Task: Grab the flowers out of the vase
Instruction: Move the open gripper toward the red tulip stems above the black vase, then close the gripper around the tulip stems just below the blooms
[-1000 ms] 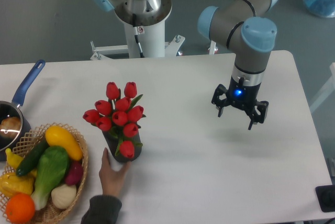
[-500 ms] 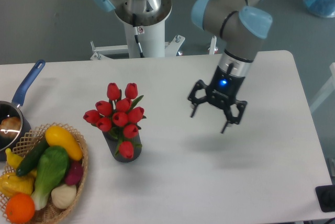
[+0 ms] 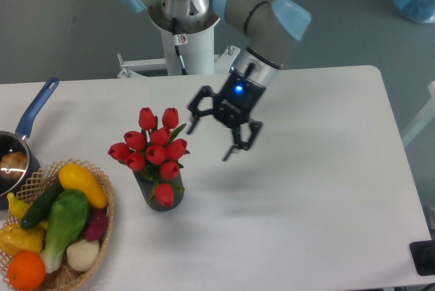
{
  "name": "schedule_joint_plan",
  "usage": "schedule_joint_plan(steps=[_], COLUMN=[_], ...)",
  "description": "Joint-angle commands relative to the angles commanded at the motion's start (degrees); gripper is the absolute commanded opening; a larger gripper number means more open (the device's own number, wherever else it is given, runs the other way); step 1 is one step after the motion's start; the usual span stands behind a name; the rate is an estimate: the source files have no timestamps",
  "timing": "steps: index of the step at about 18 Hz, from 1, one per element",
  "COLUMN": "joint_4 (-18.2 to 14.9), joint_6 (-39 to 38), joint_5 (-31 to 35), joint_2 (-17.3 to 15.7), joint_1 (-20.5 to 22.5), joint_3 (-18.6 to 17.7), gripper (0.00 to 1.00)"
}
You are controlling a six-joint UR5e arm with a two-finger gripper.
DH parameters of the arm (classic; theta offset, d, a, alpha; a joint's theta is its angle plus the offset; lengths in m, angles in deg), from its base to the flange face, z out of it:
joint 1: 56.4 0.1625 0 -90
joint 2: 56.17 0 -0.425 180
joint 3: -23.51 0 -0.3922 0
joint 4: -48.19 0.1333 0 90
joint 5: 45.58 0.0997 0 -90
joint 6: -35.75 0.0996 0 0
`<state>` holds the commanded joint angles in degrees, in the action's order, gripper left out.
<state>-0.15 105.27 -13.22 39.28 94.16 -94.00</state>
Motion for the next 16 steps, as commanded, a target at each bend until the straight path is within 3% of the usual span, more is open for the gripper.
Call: schedule_joint_plan(steps=[8,9,13,14,16], joint_4=[0.18,0.26,0.26,0.26,0.35], joint_6=[-0.09,-0.09,0.09,0.26,0.35], joint_5=[-7.75,-7.92,-8.01,-7.93,-8.19], joint_2=[2.1,2.37,2.99,2.99,2.81], joint_1=[-1.94,-2.03,-1.85,-1.68,-1.41], joint_3=[0.35,0.35,0.44,0.44,0.53], gripper=[1.0,0.89,0.12,0.02,0.0])
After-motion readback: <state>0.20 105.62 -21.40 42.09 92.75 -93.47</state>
